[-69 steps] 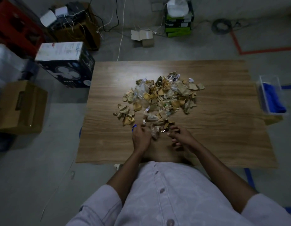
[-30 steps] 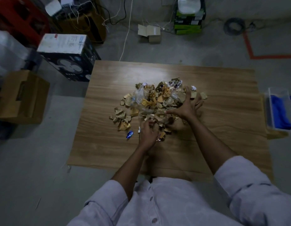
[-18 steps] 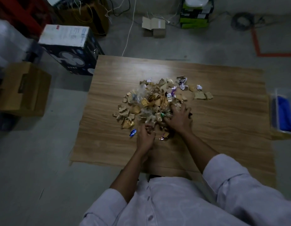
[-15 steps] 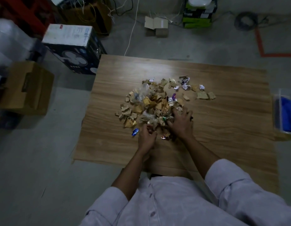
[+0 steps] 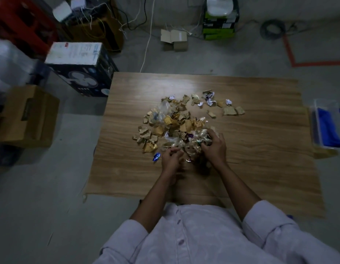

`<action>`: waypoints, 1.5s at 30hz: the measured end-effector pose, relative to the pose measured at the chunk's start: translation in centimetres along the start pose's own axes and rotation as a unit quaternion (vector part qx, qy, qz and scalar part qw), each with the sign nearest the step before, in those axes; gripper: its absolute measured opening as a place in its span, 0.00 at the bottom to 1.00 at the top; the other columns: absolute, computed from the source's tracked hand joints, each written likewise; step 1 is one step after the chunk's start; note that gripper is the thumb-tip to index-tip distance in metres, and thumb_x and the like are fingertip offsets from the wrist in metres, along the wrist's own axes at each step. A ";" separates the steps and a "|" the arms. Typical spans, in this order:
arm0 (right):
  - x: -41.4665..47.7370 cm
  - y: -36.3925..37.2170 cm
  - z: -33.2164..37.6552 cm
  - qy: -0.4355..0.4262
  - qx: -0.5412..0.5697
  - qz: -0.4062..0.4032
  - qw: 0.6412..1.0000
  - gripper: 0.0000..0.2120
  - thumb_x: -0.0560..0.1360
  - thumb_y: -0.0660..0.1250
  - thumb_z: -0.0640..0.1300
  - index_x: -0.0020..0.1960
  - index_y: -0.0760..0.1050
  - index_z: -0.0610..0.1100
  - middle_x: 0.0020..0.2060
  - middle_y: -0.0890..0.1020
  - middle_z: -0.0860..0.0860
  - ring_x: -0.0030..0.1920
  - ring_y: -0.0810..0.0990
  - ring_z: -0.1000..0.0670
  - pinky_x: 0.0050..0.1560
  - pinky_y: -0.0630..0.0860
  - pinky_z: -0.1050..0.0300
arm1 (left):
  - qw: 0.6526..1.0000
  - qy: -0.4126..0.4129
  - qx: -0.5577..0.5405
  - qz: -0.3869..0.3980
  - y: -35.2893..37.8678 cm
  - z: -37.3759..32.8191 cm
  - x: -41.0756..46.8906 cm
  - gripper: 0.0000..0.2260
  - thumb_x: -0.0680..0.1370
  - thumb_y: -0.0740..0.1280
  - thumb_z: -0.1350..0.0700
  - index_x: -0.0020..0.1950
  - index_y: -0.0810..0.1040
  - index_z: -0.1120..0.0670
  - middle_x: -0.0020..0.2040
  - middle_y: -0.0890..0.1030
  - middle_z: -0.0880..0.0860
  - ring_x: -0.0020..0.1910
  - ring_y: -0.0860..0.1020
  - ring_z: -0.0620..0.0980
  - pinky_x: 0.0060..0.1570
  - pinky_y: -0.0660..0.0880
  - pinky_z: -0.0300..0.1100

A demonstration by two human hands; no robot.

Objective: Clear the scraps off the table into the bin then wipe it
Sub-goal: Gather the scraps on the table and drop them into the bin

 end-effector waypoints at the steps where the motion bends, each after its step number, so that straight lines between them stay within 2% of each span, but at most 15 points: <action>1: -0.3 -0.4 0.4 -0.011 0.005 -0.006 1.000 0.27 0.69 0.73 0.37 0.67 0.77 0.48 0.59 0.75 0.41 0.57 0.77 0.41 0.52 0.69 0.60 | 0.999 -0.011 -0.041 0.023 0.6 -0.3 -0.5 0.11 0.79 0.71 0.58 0.61 0.79 0.58 0.47 0.82 0.58 0.40 0.80 0.52 0.34 0.78 0.45; 3: -1.1 -1.1 1.4 -0.037 0.014 -0.019 0.999 0.28 0.67 0.74 0.36 0.66 0.78 0.48 0.58 0.75 0.41 0.57 0.78 0.41 0.53 0.71 0.59 | 0.993 -0.012 -0.088 0.077 2.1 -1.5 -1.4 0.17 0.78 0.72 0.50 0.64 0.77 0.56 0.49 0.83 0.56 0.40 0.81 0.49 0.35 0.79 0.42; 6: -2.9 -1.6 3.6 -0.107 0.003 -0.008 0.994 0.30 0.65 0.75 0.36 0.66 0.79 0.47 0.61 0.75 0.41 0.57 0.79 0.41 0.52 0.71 0.62 | 0.979 0.011 -0.145 0.140 4.3 -4.0 -2.1 0.31 0.76 0.74 0.40 0.75 0.70 0.51 0.61 0.83 0.54 0.52 0.84 0.52 0.51 0.82 0.51; 10: -5.2 -1.3 7.3 -0.209 -0.037 -0.006 0.977 0.31 0.63 0.74 0.35 0.65 0.78 0.48 0.62 0.73 0.37 0.57 0.78 0.37 0.50 0.80 0.51 | 0.942 -0.045 -0.242 0.227 7.1 -5.9 -3.2 0.35 0.75 0.75 0.39 0.75 0.72 0.57 0.72 0.75 0.59 0.72 0.74 0.60 0.74 0.67 0.59; 15: -6.0 -0.8 8.1 -0.182 -0.023 0.024 0.983 0.37 0.64 0.64 0.37 0.72 0.64 0.52 0.64 0.65 0.38 0.64 0.69 0.33 0.55 0.79 0.41 | 0.924 -0.072 -0.263 0.270 8.1 -6.6 -5.6 0.13 0.81 0.68 0.48 0.52 0.85 0.57 0.52 0.84 0.56 0.52 0.82 0.55 0.60 0.76 0.49; 21: -6.8 -0.7 8.2 -0.171 0.019 0.030 0.985 0.34 0.68 0.59 0.30 0.68 0.53 0.53 0.70 0.54 0.40 0.74 0.53 0.36 0.71 0.66 0.36 | 0.902 -0.094 -0.280 0.315 9.5 -7.0 -6.3 0.12 0.70 0.77 0.59 0.50 0.81 0.59 0.50 0.80 0.55 0.53 0.80 0.53 0.58 0.75 0.44; 24: -6.9 -0.6 7.9 -0.148 0.015 0.068 0.986 0.33 0.72 0.61 0.31 0.71 0.50 0.47 0.75 0.51 0.41 0.76 0.49 0.40 0.76 0.57 0.40 | 0.900 -0.119 -0.294 0.298 10.0 -6.8 -6.6 0.19 0.65 0.79 0.59 0.52 0.78 0.57 0.52 0.77 0.54 0.54 0.78 0.53 0.56 0.76 0.47; 26: -7.1 -1.3 7.9 -0.102 0.074 0.108 0.986 0.31 0.72 0.63 0.34 0.72 0.57 0.42 0.75 0.52 0.45 0.76 0.51 0.44 0.74 0.62 0.48 | 0.915 -0.119 -0.266 0.279 9.8 -7.0 -6.8 0.12 0.69 0.74 0.54 0.49 0.78 0.56 0.48 0.78 0.55 0.49 0.78 0.54 0.53 0.75 0.48; 28: -8.0 -2.0 8.6 -0.046 0.236 0.154 0.958 0.30 0.69 0.65 0.34 0.70 0.63 0.42 0.71 0.57 0.51 0.70 0.64 0.47 0.57 0.76 0.62 | 0.939 -0.107 -0.243 0.218 8.7 -6.9 -5.7 0.12 0.73 0.69 0.51 0.49 0.79 0.58 0.45 0.80 0.56 0.44 0.79 0.54 0.48 0.75 0.47; 30: -8.9 -2.0 9.4 0.001 0.414 0.176 0.893 0.34 0.64 0.66 0.33 0.69 0.68 0.45 0.68 0.65 0.52 0.61 0.74 0.49 0.43 0.80 0.57 | 0.959 -0.088 -0.221 0.157 7.4 -6.9 -4.7 0.16 0.76 0.68 0.49 0.55 0.80 0.60 0.46 0.81 0.56 0.40 0.81 0.53 0.40 0.78 0.44; 34: -8.9 -1.7 8.6 0.079 0.599 0.115 0.788 0.26 0.74 0.69 0.36 0.68 0.69 0.52 0.59 0.79 0.53 0.56 0.81 0.49 0.51 0.78 0.52 | 0.958 -0.072 -0.262 0.088 6.0 -7.5 -4.6 0.16 0.72 0.71 0.53 0.56 0.79 0.61 0.47 0.82 0.59 0.39 0.82 0.58 0.37 0.80 0.45; 36: -8.0 -2.5 7.4 0.086 0.602 0.074 0.790 0.22 0.72 0.71 0.45 0.65 0.73 0.52 0.63 0.78 0.52 0.59 0.77 0.51 0.51 0.76 0.59 | 0.956 -0.054 -0.280 0.064 5.3 -7.8 -3.9 0.26 0.63 0.74 0.54 0.60 0.79 0.60 0.51 0.83 0.61 0.41 0.82 0.59 0.40 0.81 0.50; 38: -7.3 -3.0 5.3 0.104 0.587 0.046 0.801 0.14 0.77 0.68 0.46 0.62 0.75 0.50 0.53 0.81 0.55 0.53 0.77 0.55 0.50 0.71 0.60 | 0.954 -0.040 -0.291 0.055 4.7 -7.9 -3.5 0.32 0.57 0.75 0.53 0.61 0.80 0.59 0.59 0.83 0.62 0.48 0.82 0.62 0.49 0.81 0.59; 41: -7.0 -2.6 1.8 0.144 0.483 0.055 0.862 0.07 0.80 0.66 0.46 0.57 0.77 0.49 0.47 0.80 0.54 0.48 0.75 0.54 0.46 0.70 0.59 | 0.957 -0.033 -0.285 0.050 3.7 -7.9 -3.5 0.29 0.62 0.74 0.51 0.62 0.82 0.59 0.62 0.83 0.62 0.56 0.82 0.65 0.58 0.76 0.66; 45: -8.8 -1.4 -2.5 0.149 0.265 0.126 0.944 0.02 0.79 0.69 0.40 0.51 0.79 0.44 0.44 0.83 0.46 0.36 0.79 0.54 0.31 0.74 0.64 | 0.963 -0.013 -0.258 0.072 2.5 -7.6 -4.8 0.13 0.66 0.69 0.55 0.48 0.80 0.57 0.50 0.82 0.59 0.43 0.83 0.60 0.45 0.82 0.53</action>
Point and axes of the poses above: each hand's wrist, its own x-axis towards the middle knuckle, its own y-axis out of the palm, z = x × y, the point moved 8 cm from there along x, towards the middle knuckle
